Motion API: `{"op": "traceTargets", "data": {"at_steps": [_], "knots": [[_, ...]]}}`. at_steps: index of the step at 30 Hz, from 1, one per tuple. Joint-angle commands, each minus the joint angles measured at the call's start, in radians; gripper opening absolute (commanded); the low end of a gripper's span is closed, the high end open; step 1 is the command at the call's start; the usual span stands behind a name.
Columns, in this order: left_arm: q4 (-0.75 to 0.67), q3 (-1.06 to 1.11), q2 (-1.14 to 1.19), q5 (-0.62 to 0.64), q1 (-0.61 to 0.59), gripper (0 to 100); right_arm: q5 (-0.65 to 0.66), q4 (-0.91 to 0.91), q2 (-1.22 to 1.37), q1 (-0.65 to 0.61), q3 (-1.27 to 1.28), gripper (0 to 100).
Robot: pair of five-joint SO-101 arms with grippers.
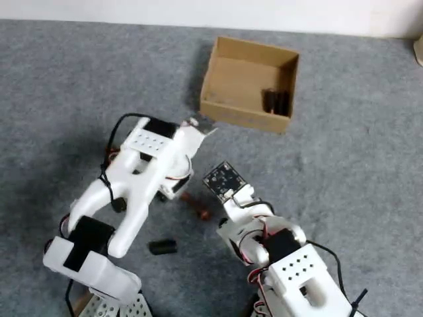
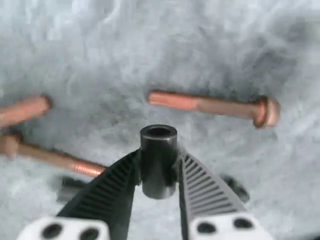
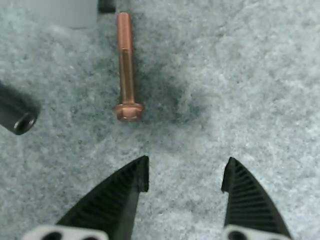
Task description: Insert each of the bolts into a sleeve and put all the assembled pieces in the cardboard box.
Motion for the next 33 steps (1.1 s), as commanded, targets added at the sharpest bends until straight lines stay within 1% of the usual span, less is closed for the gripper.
{"op": "traceTargets", "data": {"at_steps": [1,4,8,11,14,17,18,21,23,27,31,33], "knots": [[0.058,-0.039,-0.005,-0.118,0.022,0,0.003,-0.018,-0.007,0.007,-0.004,22.1],[0.141,-0.039,-0.005,-0.278,0.061,0,0.003,-0.019,-0.007,0.007,-0.004,22.1],[0.253,-0.039,-0.012,-0.529,0.070,0,0.003,-0.019,-0.007,0.007,-0.004,22.1],[0.287,-0.039,-0.008,-0.723,0.048,0,0.003,-0.019,-0.007,0.007,-0.004,22.1],[0.287,-0.044,-0.005,-0.845,0.033,0,0.003,-0.019,-0.007,0.007,-0.004,22.1],[0.288,-0.050,-0.007,-0.870,0.042,1,0.003,-0.019,-0.007,0.007,-0.004,22.1],[0.296,-0.050,-0.008,-0.872,0.048,3,0.003,-0.019,-0.007,0.007,-0.004,22.1],[0.290,-0.050,-0.008,-0.872,0.044,15,0.003,-0.019,-0.005,0.007,-0.004,22.1],[0.262,-0.050,-0.012,-0.890,0.035,14,0.003,-0.019,-0.005,0.007,-0.004,22.1],[0.264,-0.064,-0.015,-1.008,0.033,12,0.003,-0.021,-0.005,0.007,-0.004,22.1],[0.288,-0.176,-0.005,-1.031,0.038,12,0.003,-0.021,-0.007,0.007,-0.004,22.1],[0.285,-0.205,-0.004,-1.088,0.042,12,0.003,-0.021,-0.007,0.007,-0.004,22.1]]}}
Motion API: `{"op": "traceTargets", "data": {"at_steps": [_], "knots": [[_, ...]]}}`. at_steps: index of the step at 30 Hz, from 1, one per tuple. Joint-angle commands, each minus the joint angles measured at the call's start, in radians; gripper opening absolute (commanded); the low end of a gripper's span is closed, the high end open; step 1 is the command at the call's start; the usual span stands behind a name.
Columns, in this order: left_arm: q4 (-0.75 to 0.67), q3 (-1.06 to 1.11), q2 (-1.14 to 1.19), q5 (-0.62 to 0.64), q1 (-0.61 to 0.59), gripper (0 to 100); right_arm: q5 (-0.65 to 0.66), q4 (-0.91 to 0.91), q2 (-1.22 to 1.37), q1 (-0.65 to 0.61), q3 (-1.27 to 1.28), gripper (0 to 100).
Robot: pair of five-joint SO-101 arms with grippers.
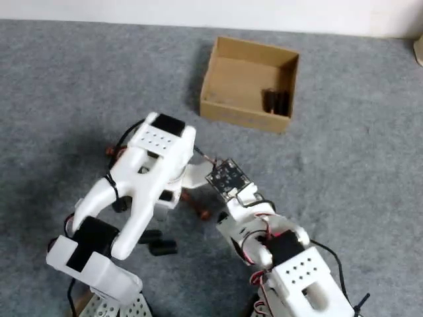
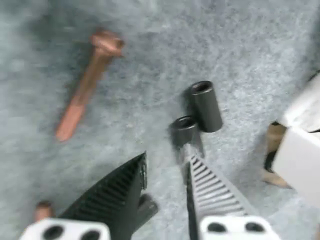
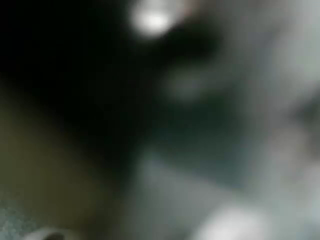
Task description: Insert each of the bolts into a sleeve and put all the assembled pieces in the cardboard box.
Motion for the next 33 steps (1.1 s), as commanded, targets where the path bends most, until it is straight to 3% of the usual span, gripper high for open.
{"op": "traceTargets", "data": {"at_steps": [1,7,13,21,33], "knots": [[0.006,-0.090,-0.007,-0.140,-0.002,12,0.005,-0.008,0.007,0.005,-0.001,22.1],[0.005,-0.071,-0.004,-0.305,0.044,12,0.006,-0.008,0.007,0.005,-0.001,22.1],[-0.114,-0.053,0.090,-0.302,0.133,12,0.006,-0.008,0.005,0.008,-0.001,22.1],[-0.241,-0.054,0.208,-0.301,0.150,12,0.003,-0.012,0.005,0.111,-0.010,22.1],[-0.252,-0.085,0.315,-0.270,0.136,12,0.005,-0.013,0.005,0.111,-0.012,22.1]]}}
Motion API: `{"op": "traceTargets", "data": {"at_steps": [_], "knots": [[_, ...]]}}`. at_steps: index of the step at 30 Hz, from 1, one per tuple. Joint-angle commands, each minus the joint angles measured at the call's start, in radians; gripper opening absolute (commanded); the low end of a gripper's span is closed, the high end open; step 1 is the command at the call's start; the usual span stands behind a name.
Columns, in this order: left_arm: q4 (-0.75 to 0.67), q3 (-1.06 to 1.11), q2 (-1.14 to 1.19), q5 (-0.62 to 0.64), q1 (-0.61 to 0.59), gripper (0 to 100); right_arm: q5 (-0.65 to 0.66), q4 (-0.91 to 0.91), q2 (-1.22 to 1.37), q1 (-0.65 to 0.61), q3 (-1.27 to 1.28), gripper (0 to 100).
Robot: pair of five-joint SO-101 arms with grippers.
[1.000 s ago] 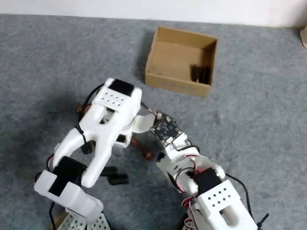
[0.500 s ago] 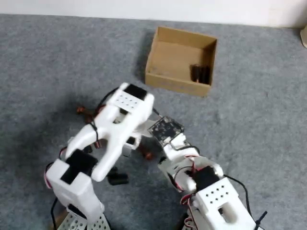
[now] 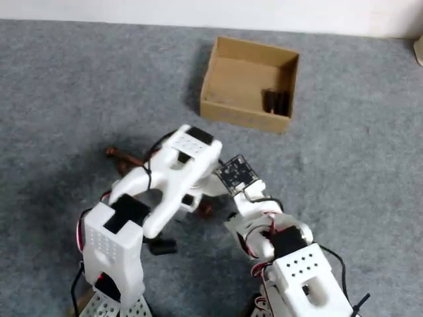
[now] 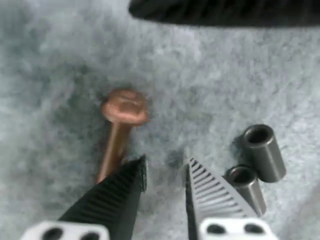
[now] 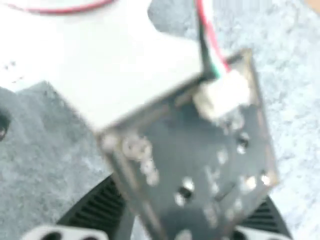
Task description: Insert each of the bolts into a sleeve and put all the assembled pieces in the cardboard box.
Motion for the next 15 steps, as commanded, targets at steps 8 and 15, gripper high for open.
{"op": "traceTargets", "data": {"at_steps": [8,15], "knots": [[-0.009,-0.053,0.001,-0.158,0.013,12,0.003,-0.019,-0.008,0.013,-0.013,22.1],[-0.003,-0.044,0.001,-0.157,0.013,0,0.003,-0.019,-0.008,0.013,-0.015,22.1]]}}
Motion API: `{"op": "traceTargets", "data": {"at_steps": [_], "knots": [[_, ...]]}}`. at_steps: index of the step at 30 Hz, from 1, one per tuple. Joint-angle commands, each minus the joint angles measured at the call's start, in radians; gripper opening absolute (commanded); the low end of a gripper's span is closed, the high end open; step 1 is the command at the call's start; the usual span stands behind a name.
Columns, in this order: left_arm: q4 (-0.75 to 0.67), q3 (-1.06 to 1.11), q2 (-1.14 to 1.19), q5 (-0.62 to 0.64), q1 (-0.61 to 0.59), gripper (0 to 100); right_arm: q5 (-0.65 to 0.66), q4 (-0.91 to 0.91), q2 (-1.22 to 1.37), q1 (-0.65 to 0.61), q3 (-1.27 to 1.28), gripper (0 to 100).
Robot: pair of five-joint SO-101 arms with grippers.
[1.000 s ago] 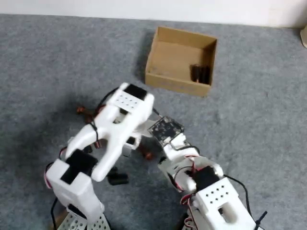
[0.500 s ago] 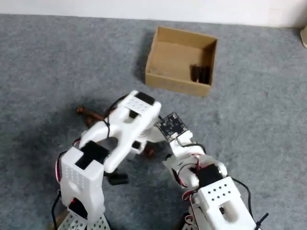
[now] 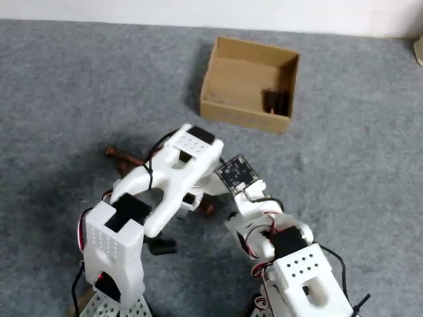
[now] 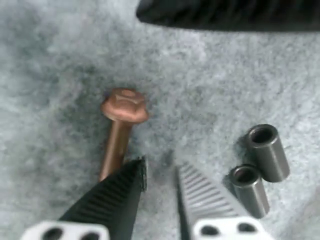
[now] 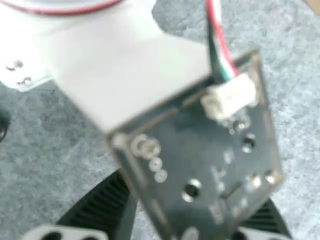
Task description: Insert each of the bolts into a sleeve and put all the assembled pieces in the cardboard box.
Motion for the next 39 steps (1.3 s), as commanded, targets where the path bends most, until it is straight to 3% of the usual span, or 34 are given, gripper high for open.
{"op": "traceTargets", "data": {"at_steps": [1,9,12,26,28,37,39], "knots": [[-0.005,-0.025,-0.005,-0.157,0.016,1,0.003,-0.019,-0.007,0.012,-0.015,22.1],[0.000,0.012,-0.015,-0.155,0.013,1,0.003,-0.065,-0.007,0.016,-0.004,22.1],[0.071,-0.001,-0.033,-0.143,-0.010,1,0.003,-0.065,-0.007,0.016,-0.004,22.1],[0.081,0.030,-0.498,0.565,-0.039,1,0.002,-0.065,-0.007,0.016,-0.004,22.1],[0.083,0.071,-0.549,0.615,-0.054,1,0.002,-0.065,-0.007,0.016,-0.001,22.1],[-0.087,0.374,-0.628,0.178,-0.033,2,0.002,-0.067,-0.007,0.013,0.010,22.1],[-0.103,0.381,-0.613,0.100,-0.028,6,0.002,-0.067,-0.007,0.013,0.010,22.1]]}}
